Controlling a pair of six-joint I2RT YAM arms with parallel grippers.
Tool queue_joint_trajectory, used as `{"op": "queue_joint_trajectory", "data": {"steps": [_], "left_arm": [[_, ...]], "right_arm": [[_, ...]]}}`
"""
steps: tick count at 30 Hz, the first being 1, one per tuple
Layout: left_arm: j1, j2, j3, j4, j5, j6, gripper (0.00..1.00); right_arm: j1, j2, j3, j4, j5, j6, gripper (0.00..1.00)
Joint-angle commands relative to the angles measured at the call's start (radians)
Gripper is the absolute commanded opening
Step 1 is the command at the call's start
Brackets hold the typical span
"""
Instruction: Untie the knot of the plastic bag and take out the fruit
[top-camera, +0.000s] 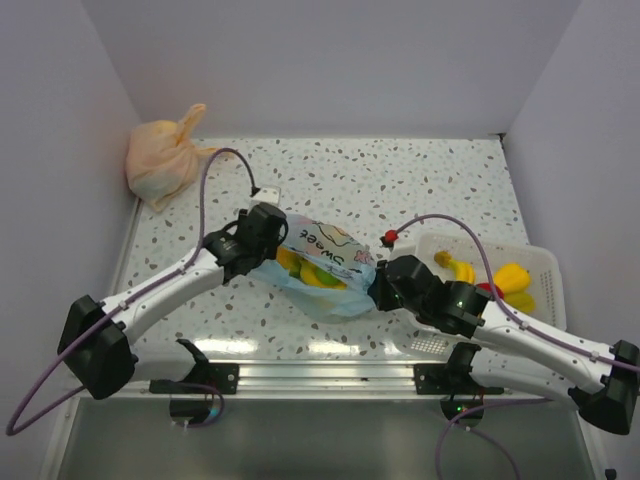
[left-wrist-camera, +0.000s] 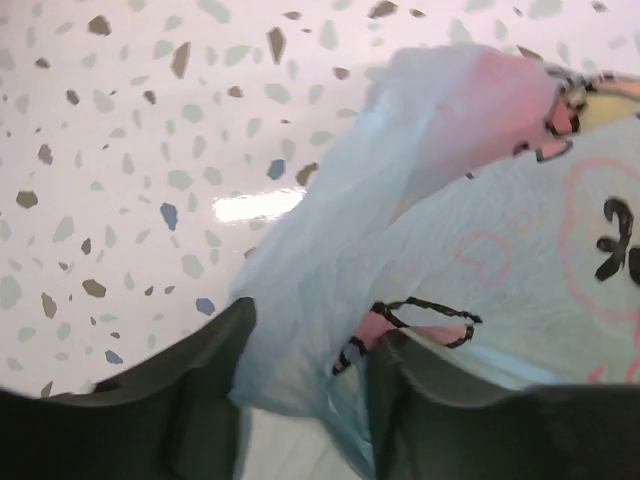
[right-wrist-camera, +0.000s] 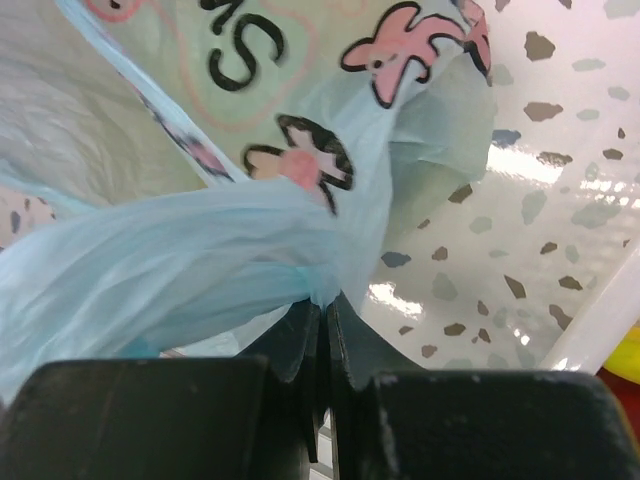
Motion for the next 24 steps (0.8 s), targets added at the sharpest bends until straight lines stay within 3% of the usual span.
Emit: {"op": "queue_joint_trajectory", "data": {"steps": [1,5,6,14,16,19,20,24], "left_arm": [[0.172,-0.075,-0.034,0.025,-0.092,-0.055,0.44],[0.263,-0.106,-0.03,0.02,0.033,-0.054,0.17],[0.281,-0.114,-0.022,0.013,0.088,-0.055,0.03],[0.3,-0.213,0.082,-0.097,0.336,-0.024,0.0],[0.3,-0.227,0.118,-0.13,0.357,-0.038,0.0],[0.3,-0.238,0.153,-0.173,0.381,-0.044,0.0],[0.3,-0.24,0.159,-0.184,0.39,-0.046,0.0],[0.3,-0.244,0.179,-0.207,0.447,-0.063,0.0]], "right_arm": [[-0.007,-0.028,-0.031,-0.09,0.085,0.044,0.0],[-0.007,-0.014,-0.041,-0.076,0.088,0.064,0.0],[-0.005,-0.002,-0.037,-0.077,0.092,0.063,0.0],[-0.011,0.058,0.119,-0.171,0.206,-0.037,0.01],[-0.011,0.105,0.218,-0.198,0.186,-0.1,0.18],[-0.011,0.171,0.376,-0.235,0.123,-0.248,0.33],[-0.01,0.187,0.419,-0.249,0.088,-0.303,0.46],[-0.011,0.271,0.69,-0.371,0.042,-0.402,0.68]]}}
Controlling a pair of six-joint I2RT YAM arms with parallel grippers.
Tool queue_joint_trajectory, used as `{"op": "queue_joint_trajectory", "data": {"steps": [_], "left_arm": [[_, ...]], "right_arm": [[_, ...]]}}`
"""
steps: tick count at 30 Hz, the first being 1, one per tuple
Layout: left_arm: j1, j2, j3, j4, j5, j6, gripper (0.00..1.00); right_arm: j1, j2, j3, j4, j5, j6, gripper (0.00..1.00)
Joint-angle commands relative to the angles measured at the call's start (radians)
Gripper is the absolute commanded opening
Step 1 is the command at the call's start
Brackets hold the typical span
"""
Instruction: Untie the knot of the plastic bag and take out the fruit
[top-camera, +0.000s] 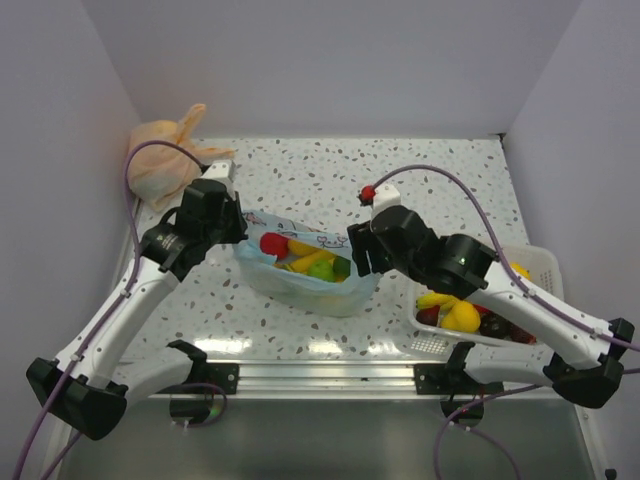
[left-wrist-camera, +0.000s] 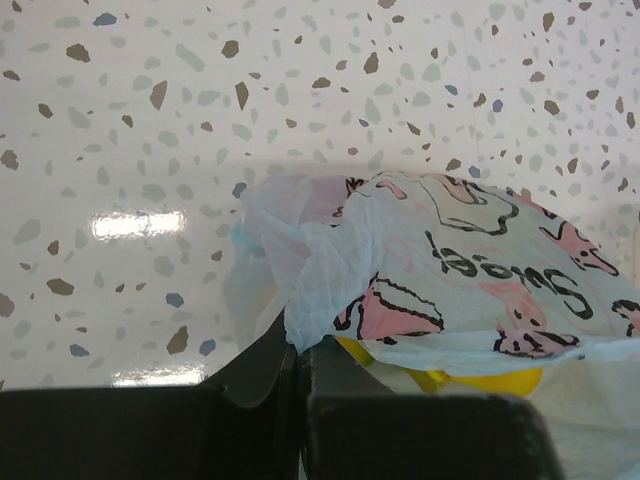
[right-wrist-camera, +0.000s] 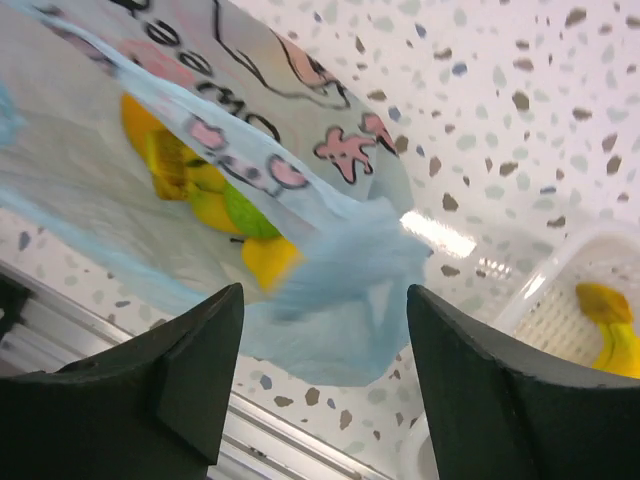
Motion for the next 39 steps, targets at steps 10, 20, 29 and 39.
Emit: {"op": "queue_joint_trajectory", "data": {"steps": [10,20,29,39], "left_arm": [[0.006,-0.026,0.003,-0.058,0.11,-0.065,0.0],[0.006,-0.059,-0.058,-0.055,0.124,-0.088,0.0],[0.006,-0.098,-0.191,0.036,0.139,-0.166,0.0],[0.006,-0.112,-0.264,0.068,0.119,-0.152,0.0]], "right_arm": [[0.008,0.19,0.493,-0.131,-0.285,-0.235,0.62],[0.147,0.309,0.164,0.223,-0.224,-0.147,0.46],[0.33,0.444,-0.174,0.441,-0.33,-0.153,0.3],[0.379,0.39,-0.153,0.316,-0.399,-0.201,0.47]]}}
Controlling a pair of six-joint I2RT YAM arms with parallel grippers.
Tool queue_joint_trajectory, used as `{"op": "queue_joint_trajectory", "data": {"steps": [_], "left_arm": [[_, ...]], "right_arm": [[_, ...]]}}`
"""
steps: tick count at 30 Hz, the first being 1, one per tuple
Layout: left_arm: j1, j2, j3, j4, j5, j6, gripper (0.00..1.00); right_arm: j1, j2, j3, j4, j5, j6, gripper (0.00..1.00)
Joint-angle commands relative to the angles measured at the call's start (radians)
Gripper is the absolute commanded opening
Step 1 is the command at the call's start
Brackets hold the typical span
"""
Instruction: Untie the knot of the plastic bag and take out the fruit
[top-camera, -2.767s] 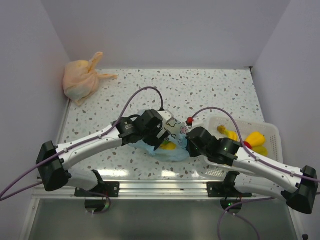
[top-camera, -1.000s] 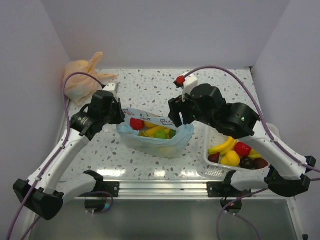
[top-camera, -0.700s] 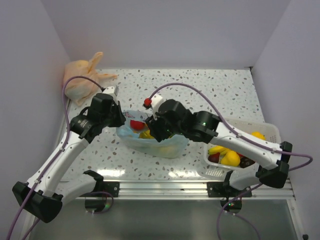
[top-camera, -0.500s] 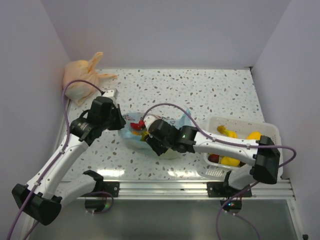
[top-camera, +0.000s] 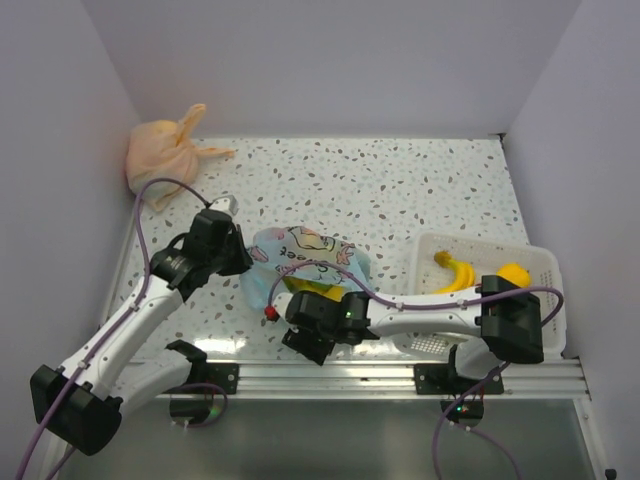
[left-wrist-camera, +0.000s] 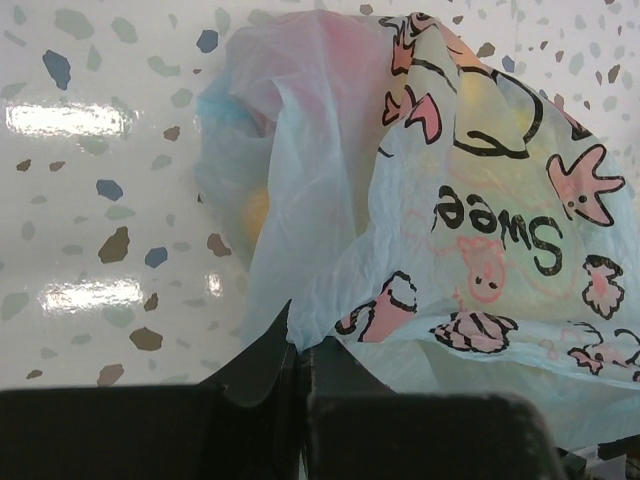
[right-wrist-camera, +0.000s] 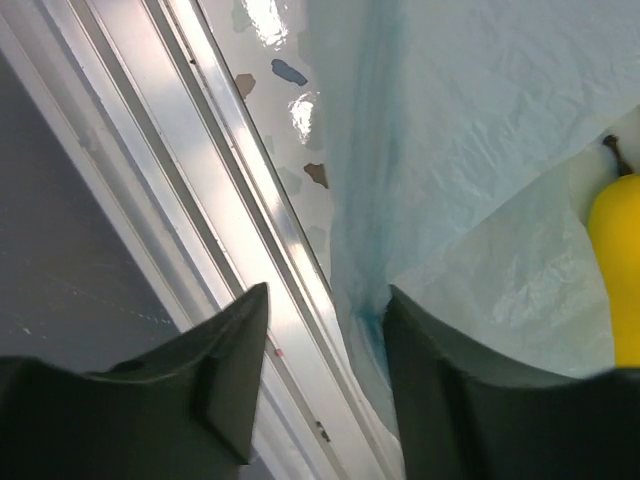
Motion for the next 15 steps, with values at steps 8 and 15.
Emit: {"op": "queue_joint_trajectory", "data": {"steps": [8,15], "left_arm": [[0.006,-0.035,0.045,0.036,0.016,0.076,0.0],[0.006,-0.028,0.089,0.001,0.037,0.127,0.0]], "right_arm": [[-0.093,-0.134,0.189,-0.082,0.092,-0.023,0.6],[-0.226,-0.1,0.196,-0.014,0.07,-0.02,0.39]]}}
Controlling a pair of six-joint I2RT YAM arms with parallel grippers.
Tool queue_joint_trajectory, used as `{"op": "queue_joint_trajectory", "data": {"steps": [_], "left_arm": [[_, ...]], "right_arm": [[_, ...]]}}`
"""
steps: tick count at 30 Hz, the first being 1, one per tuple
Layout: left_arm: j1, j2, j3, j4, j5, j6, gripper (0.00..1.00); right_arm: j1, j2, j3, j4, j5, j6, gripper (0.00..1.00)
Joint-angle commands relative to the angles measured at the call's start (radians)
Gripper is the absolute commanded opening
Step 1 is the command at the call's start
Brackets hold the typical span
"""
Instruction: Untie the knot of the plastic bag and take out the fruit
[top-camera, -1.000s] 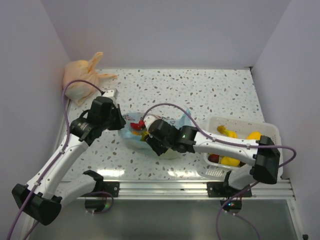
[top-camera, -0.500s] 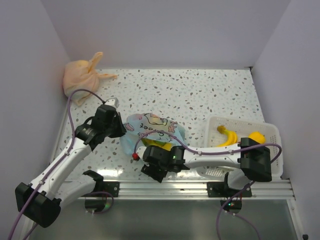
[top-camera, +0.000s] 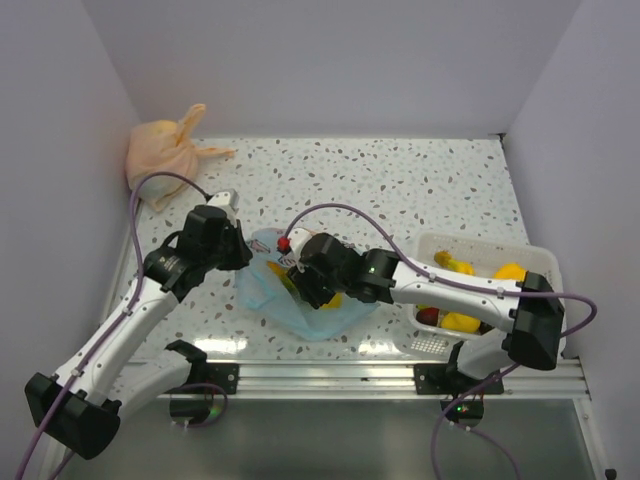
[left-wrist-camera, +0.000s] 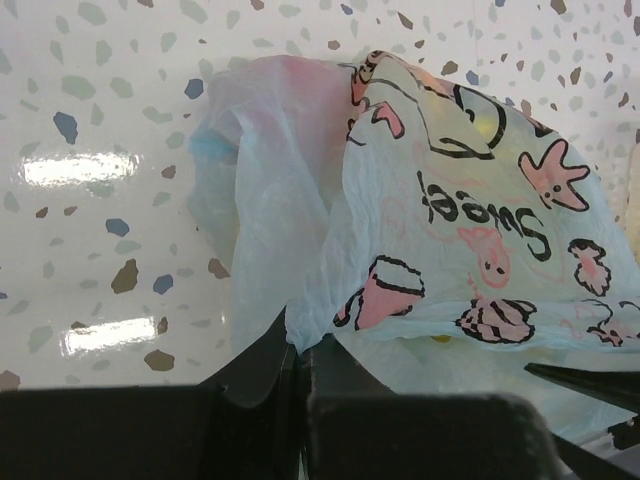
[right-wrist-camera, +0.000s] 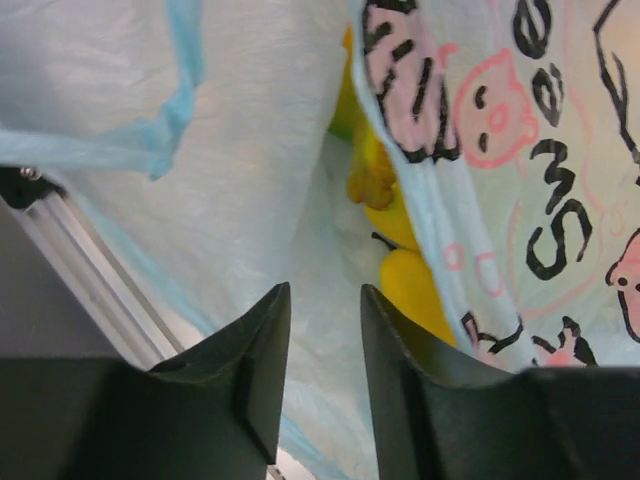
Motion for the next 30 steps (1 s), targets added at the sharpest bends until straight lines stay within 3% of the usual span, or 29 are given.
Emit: {"op": "queue_joint_trajectory", "data": {"steps": [1,6,10,11,14,20,27,30], "left_arm": [[0.006,-0.004,0.061,-0.011,0.031,0.049,0.0],[0.006,-0.005,0.072,-0.033,0.064,0.067,0.0],[0.006,-0.01,0.066,-0.046,0.071,0.072,0.0],[0.006,-0.01,0.064,-0.048,0.082,0.072,0.0],[0.006,-0.011,0.061,-0.052,0.094,0.069,0.0],[0.006,-0.005,0.06,-0.065,0.091,0.058,0.0],[0.006,-0.008,0.06,-0.063,0.082,0.046,0.0],[0.006,-0.013,0.057,-0.065,0.071,0.044,0.0]], "right_arm": [[-0.035,0.034,0.032,0.032,0.001,-0.008,0.36],[-0.091,0.057,0.047,0.058,0.053,0.004,0.34],[-0.106,0.037,0.04,0.091,0.145,0.073,0.53],[-0.106,0.035,0.038,0.104,0.138,0.079,0.6],[-0.105,0.04,0.032,0.144,0.033,0.078,0.66],[-0.089,0.098,0.063,0.187,-0.054,0.067,0.67],[-0.086,0.198,0.087,0.222,-0.019,0.076,0.67],[-0.089,0.233,0.087,0.236,-0.017,0.086,0.6]]}}
